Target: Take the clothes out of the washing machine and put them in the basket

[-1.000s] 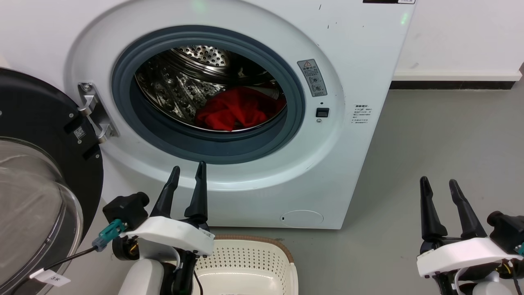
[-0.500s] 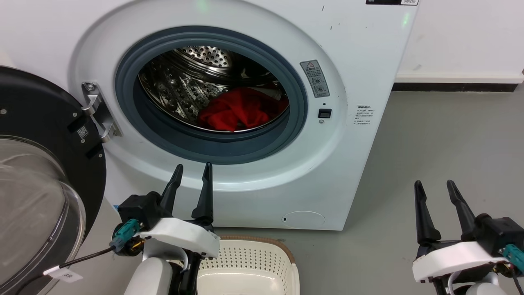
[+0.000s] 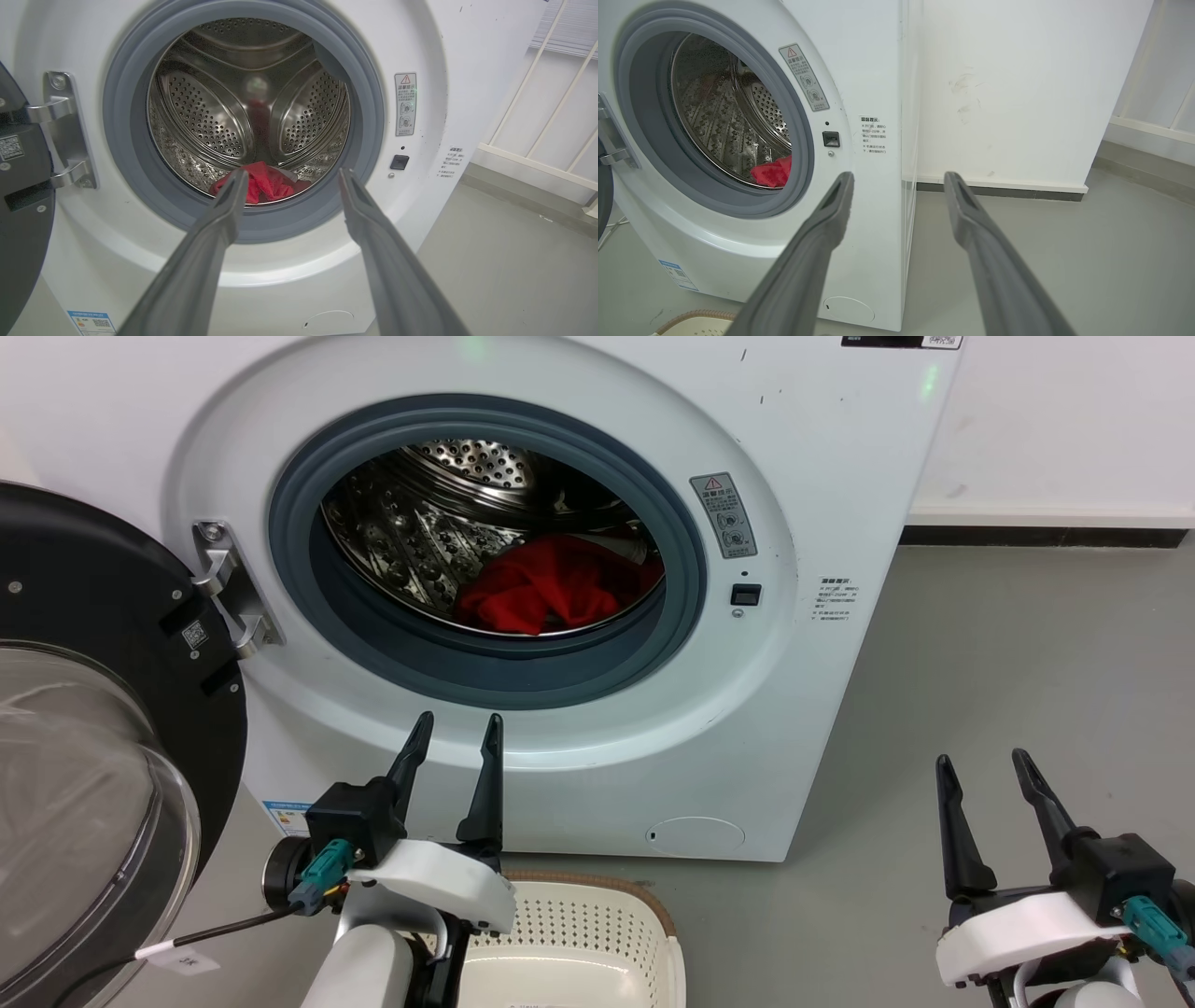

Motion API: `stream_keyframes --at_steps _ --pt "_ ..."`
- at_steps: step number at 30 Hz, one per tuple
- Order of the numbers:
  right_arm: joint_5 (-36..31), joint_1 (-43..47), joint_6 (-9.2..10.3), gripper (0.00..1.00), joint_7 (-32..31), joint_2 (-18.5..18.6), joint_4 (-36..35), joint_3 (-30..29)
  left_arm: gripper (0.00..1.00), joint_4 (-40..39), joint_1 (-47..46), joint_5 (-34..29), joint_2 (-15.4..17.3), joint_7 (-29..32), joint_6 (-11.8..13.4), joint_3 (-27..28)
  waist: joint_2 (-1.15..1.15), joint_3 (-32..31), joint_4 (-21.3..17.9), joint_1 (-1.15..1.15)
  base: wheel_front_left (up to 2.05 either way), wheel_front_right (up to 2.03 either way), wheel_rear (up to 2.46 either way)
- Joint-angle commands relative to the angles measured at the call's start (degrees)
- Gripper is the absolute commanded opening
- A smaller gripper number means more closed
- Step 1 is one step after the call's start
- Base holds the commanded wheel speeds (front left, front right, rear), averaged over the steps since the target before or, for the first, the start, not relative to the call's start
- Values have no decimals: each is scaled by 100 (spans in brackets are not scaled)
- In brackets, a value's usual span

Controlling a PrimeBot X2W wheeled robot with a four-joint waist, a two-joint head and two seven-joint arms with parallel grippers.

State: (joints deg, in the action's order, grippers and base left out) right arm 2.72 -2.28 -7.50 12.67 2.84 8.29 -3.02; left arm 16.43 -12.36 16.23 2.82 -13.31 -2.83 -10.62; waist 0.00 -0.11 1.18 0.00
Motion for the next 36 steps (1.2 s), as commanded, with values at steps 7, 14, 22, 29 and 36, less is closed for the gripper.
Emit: stream_keyframes --at_steps 7,14,22,29,36 --pt "-321 -53 2 100 118 6 3 35 100 49 -106 -310 10 -115 84 -83 0 11 8 0 0 0 0" --pt "-542 -39 2 100 196 6 24 18 100 85 -72 -538 10 -177 135 -111 0 14 13 0 0 0 0" --pt "-482 -47 2 100 208 6 45 -53 100 77 19 -490 10 -191 208 -99 0 22 18 0 0 0 0" --pt "-468 -64 2 100 211 6 52 -63 100 82 33 -459 10 -191 234 -68 0 43 31 0 0 0 0" --pt "-457 -73 2 100 215 6 47 -58 100 72 23 -501 10 -191 236 -63 0 58 37 0 0 0 0"
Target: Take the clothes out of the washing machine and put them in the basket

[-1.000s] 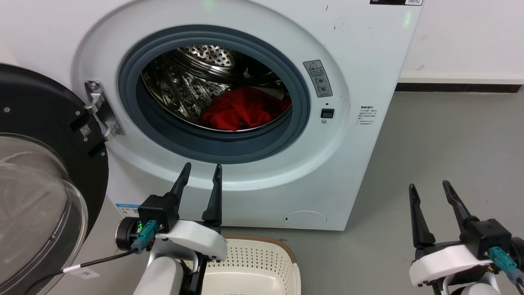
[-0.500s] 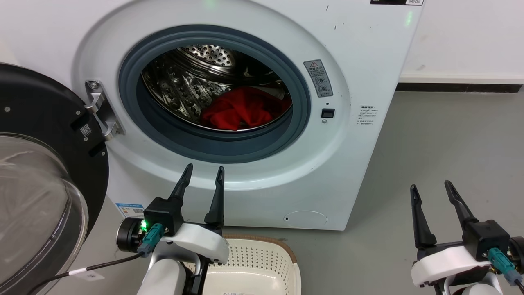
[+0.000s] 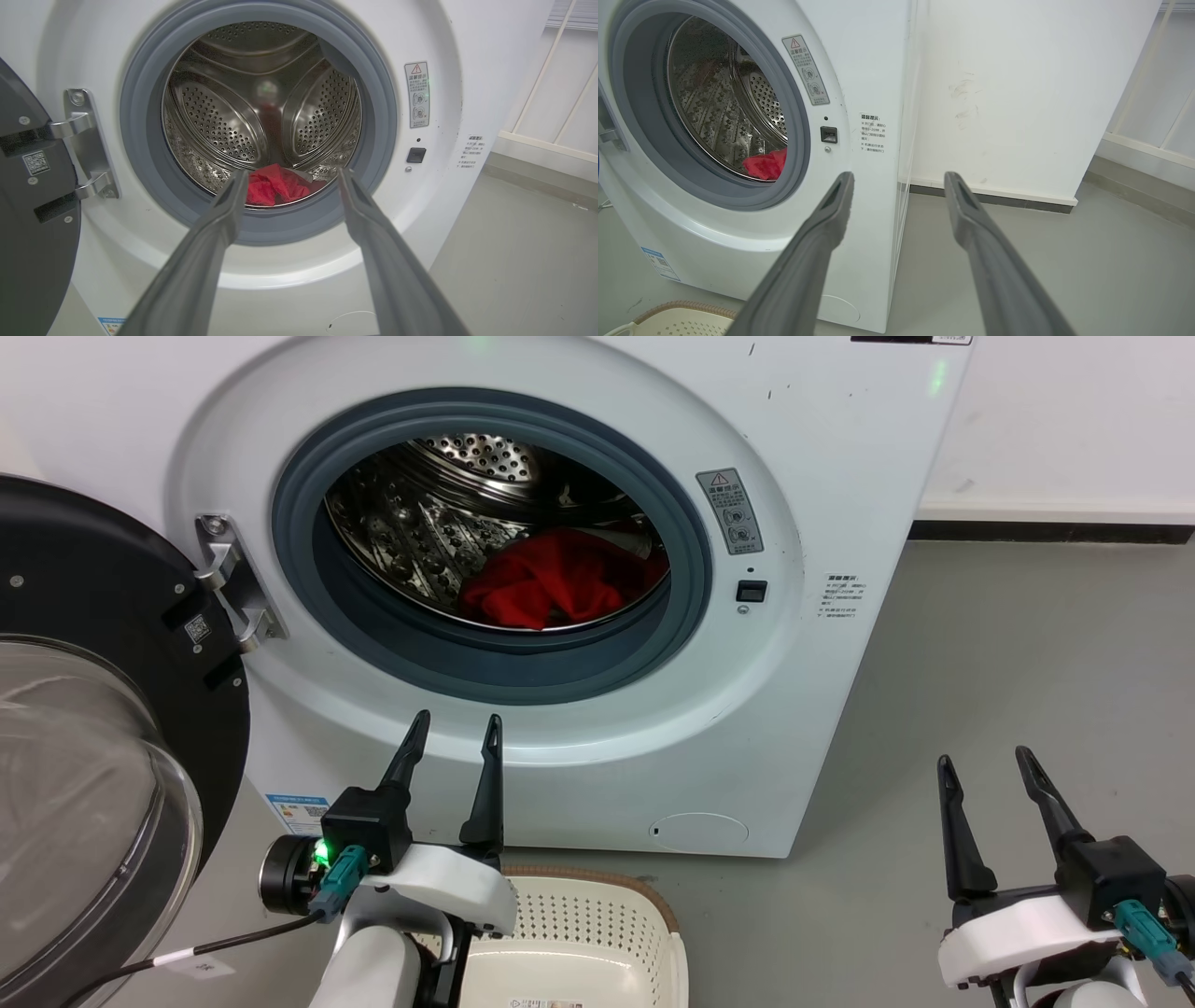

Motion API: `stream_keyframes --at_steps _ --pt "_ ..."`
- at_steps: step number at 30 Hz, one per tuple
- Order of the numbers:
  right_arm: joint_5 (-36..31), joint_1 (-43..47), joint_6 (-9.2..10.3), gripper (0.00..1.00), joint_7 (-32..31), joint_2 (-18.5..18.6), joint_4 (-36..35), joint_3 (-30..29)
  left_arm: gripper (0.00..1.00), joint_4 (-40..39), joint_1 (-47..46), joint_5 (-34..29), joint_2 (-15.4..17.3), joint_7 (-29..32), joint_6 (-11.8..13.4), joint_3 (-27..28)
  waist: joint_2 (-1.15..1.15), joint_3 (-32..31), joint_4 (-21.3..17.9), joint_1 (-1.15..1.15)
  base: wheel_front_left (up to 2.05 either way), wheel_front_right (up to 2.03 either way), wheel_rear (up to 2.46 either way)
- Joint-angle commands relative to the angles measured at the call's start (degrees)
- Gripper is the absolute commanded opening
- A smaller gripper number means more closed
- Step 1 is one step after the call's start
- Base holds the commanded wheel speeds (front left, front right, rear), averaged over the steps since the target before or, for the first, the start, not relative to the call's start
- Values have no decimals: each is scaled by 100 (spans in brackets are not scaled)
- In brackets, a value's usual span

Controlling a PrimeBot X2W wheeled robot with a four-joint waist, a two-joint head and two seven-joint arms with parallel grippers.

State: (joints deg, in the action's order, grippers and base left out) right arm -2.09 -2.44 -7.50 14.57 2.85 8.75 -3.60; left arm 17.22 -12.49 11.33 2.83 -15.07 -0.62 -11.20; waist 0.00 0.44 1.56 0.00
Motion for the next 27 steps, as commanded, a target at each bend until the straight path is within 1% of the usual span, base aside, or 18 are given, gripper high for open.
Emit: stream_keyframes --at_steps 1,8,17,22,27 --pt "28 -59 2 100 25 5 -6 5 100 -2 32 -15 9 -15 17 0 0 5 -2 0 0 0 0" --pt "59 -48 2 100 26 5 -72 25 100 24 -61 -51 9 -15 -18 41 0 56 2 0 0 0 0" --pt "61 -172 2 100 -37 4 -321 53 100 109 -494 -107 8 -15 81 47 0 453 -25 0 0 0 0" --pt "21 -315 3 100 -92 4 -582 91 100 329 -994 -88 8 -15 159 94 0 938 -74 0 0 0 0" --pt "26 -538 2 100 -128 4 -852 147 100 675 -1648 -175 8 -15 124 204 0 1538 -169 0 0 0 0"
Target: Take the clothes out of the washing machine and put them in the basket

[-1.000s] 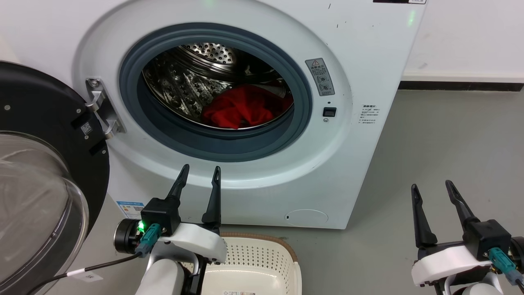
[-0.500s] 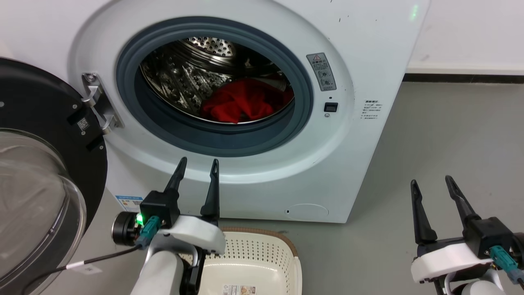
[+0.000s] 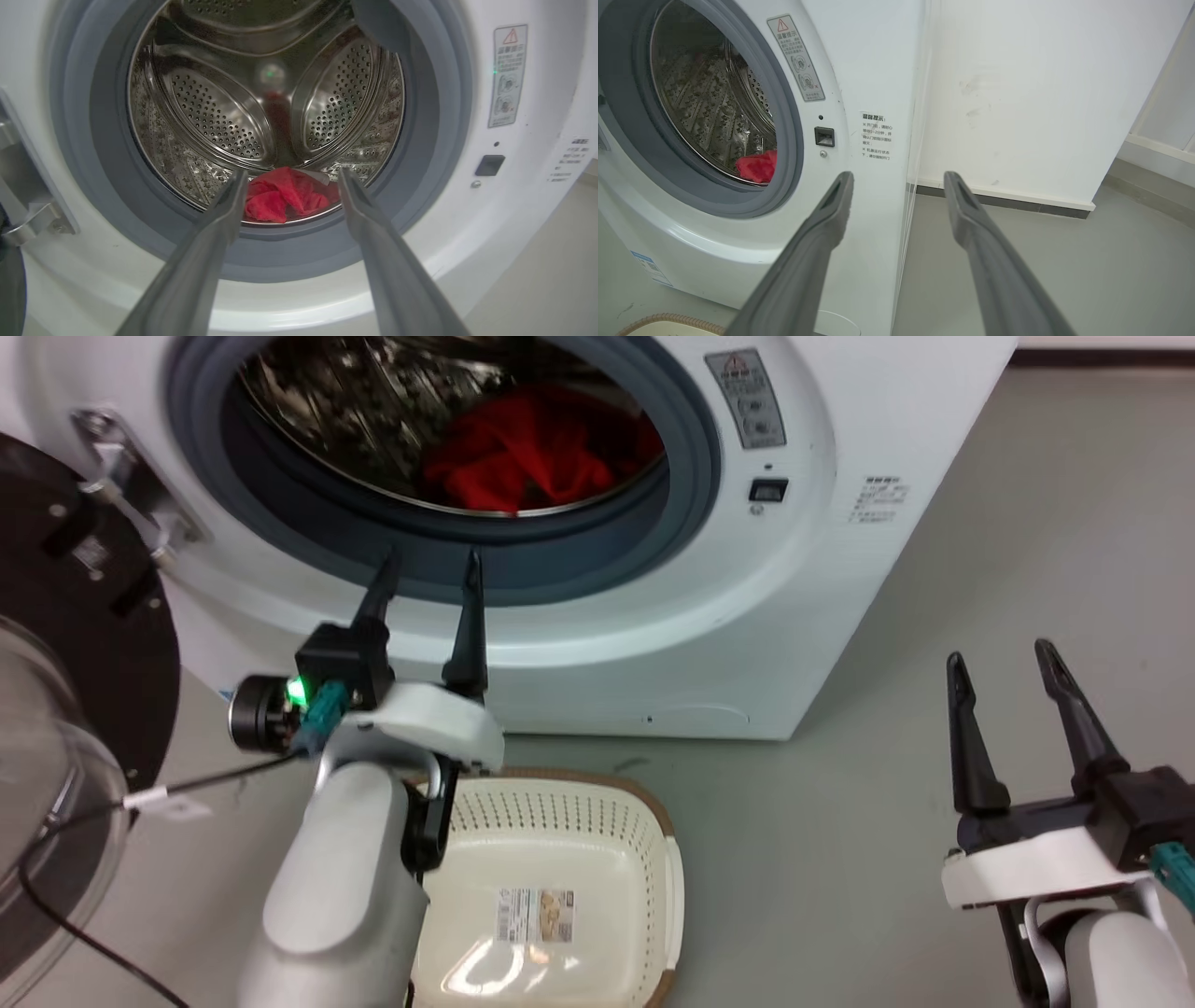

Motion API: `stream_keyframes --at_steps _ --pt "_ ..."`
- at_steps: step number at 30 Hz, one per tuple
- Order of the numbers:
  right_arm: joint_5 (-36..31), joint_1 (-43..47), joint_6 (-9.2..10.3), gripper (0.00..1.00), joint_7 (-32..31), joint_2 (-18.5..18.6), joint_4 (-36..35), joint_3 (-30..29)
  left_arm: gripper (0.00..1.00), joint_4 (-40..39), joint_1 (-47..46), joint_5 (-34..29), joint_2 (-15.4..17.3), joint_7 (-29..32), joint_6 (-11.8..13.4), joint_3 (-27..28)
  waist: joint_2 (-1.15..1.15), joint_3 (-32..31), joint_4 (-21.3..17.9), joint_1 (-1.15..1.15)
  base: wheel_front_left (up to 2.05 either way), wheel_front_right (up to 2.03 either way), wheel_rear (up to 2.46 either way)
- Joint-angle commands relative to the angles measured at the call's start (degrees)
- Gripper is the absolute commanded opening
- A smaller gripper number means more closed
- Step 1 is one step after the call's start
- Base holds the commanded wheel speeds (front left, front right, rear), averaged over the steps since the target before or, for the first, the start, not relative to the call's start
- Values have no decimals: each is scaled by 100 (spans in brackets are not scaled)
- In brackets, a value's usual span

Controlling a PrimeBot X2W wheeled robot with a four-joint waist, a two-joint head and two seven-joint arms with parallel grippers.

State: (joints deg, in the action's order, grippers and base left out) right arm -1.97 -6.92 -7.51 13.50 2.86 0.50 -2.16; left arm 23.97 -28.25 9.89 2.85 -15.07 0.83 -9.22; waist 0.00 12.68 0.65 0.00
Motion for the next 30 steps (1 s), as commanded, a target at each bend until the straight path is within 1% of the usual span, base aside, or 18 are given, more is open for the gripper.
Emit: stream_keyframes --at_steps 1,4,10,13,23,27,30 --pt "20 -129 3 100 -18 2 -66 15 100 99 -214 -51 6 -14 -26 25 0 436 -95 0 0 0 0" --pt "51 -270 3 100 -24 1 -193 29 100 381 -711 -138 37 -15 -87 87 0 793 -139 0 0 0 0" --pt "87 -586 4 100 15 0 -349 111 100 982 -1700 -225 137 -15 -132 233 0 1458 -303 0 0 0 0" --pt "127 -718 4 100 43 0 -320 186 100 1340 -2165 -254 200 -14 -163 297 0 1672 -421 0 0 0 0" --pt "363 -1014 4 100 147 -1 -127 415 100 2899 -3748 -370 610 37 -244 279 0 2159 -888 0 0 0 0" --pt "503 -1117 4 100 161 -2 -50 543 100 3428 -4392 -382 837 269 -228 288 0 2326 -1099 0 0 0 0" --pt "612 -1204 4 100 171 -1 8 644 100 3813 -4788 -358 1013 615 -291 294 0 2449 -1273 0 0 0 0"
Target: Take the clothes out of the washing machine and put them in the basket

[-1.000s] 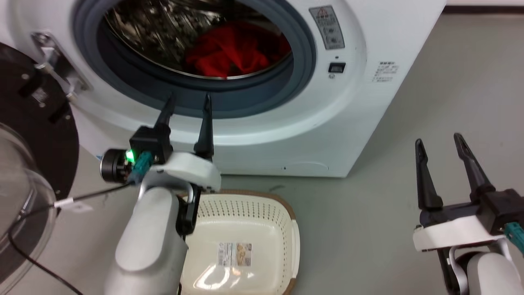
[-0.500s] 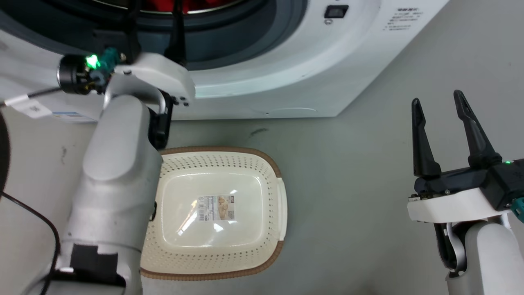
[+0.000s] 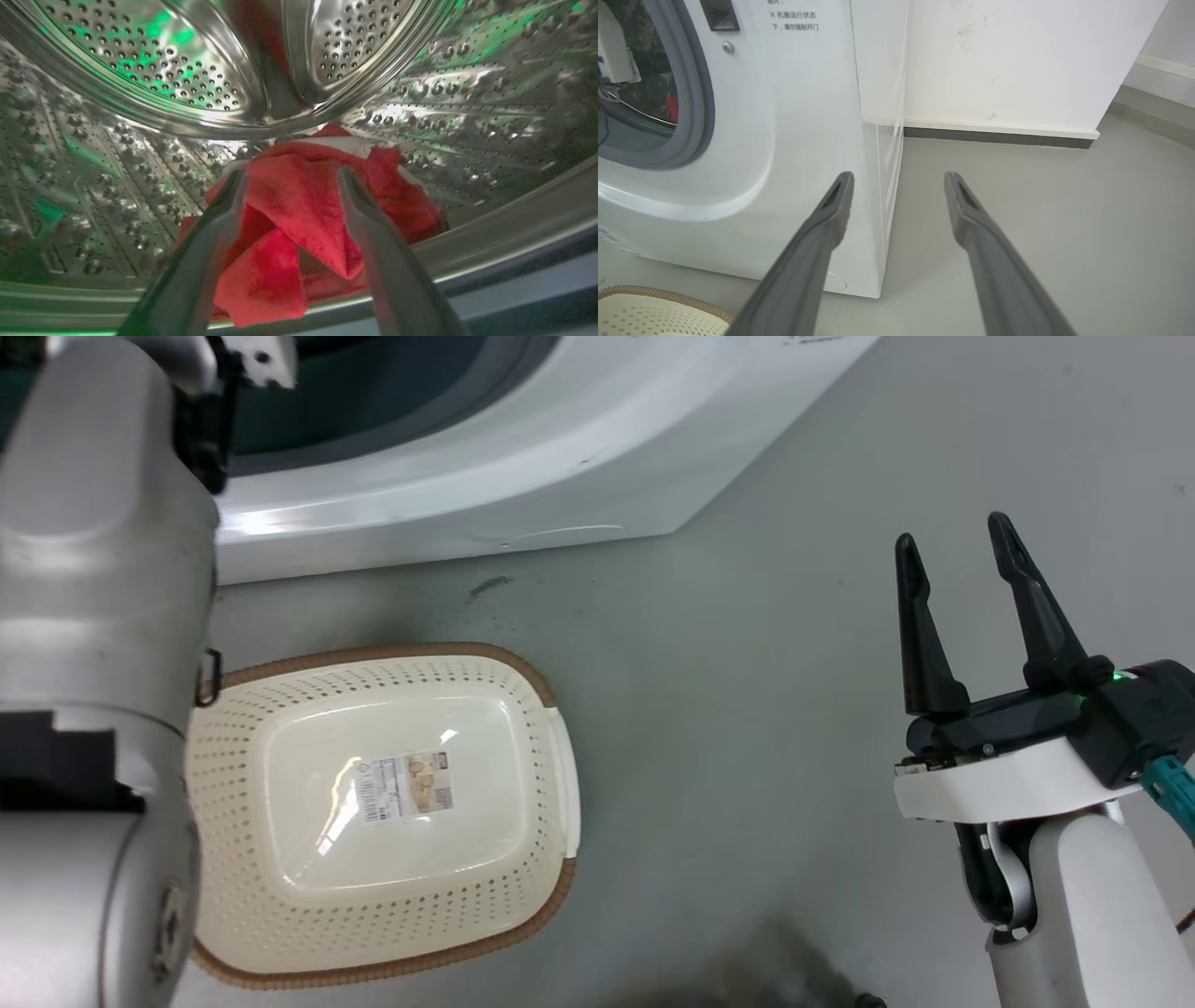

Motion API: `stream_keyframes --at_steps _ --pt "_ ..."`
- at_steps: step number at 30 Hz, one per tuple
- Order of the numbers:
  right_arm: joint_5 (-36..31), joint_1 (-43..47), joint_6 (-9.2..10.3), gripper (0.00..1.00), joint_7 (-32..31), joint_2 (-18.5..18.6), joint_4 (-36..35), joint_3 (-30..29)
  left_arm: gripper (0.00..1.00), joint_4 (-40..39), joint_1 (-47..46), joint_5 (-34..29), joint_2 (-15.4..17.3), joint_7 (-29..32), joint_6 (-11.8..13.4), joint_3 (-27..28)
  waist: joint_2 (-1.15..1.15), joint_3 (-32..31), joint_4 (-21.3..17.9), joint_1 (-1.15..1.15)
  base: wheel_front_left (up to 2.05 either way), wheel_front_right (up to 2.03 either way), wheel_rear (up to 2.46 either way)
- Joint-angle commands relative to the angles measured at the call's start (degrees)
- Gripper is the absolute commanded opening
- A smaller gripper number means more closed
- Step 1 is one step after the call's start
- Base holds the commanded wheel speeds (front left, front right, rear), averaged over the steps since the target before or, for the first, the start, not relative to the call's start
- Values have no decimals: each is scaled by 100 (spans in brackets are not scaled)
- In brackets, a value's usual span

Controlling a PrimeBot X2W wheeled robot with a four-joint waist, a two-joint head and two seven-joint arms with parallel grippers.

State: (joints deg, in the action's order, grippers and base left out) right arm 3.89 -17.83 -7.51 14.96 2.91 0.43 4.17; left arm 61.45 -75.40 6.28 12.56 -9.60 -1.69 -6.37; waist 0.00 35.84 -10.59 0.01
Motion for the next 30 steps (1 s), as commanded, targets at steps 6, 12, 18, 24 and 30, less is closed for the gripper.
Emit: stream_keyframes --at_steps 6,12,18,24,30 --pt "301 -232 3 100 25 -9 -55 185 100 846 -840 108 368 1284 -236 -18 0 416 -467 -1 0 0 0" --pt "460 -318 4 100 25 -7 -77 317 100 1021 -1278 1 524 2024 -237 -191 0 617 -661 -1 0 0 0" --pt "671 -368 4 100 26 -6 -65 445 100 1121 -1678 3 625 2879 -225 -278 0 749 -886 -1 0 0 0" --pt "829 -370 4 100 25 -6 -63 531 0 1169 -1850 63 722 3467 -98 -283 0 834 -1040 -1 0 0 0" --pt "881 -349 4 100 25 -6 -10 503 0 1105 -1666 119 776 3258 10 -294 0 799 -1034 -1 0 0 0"
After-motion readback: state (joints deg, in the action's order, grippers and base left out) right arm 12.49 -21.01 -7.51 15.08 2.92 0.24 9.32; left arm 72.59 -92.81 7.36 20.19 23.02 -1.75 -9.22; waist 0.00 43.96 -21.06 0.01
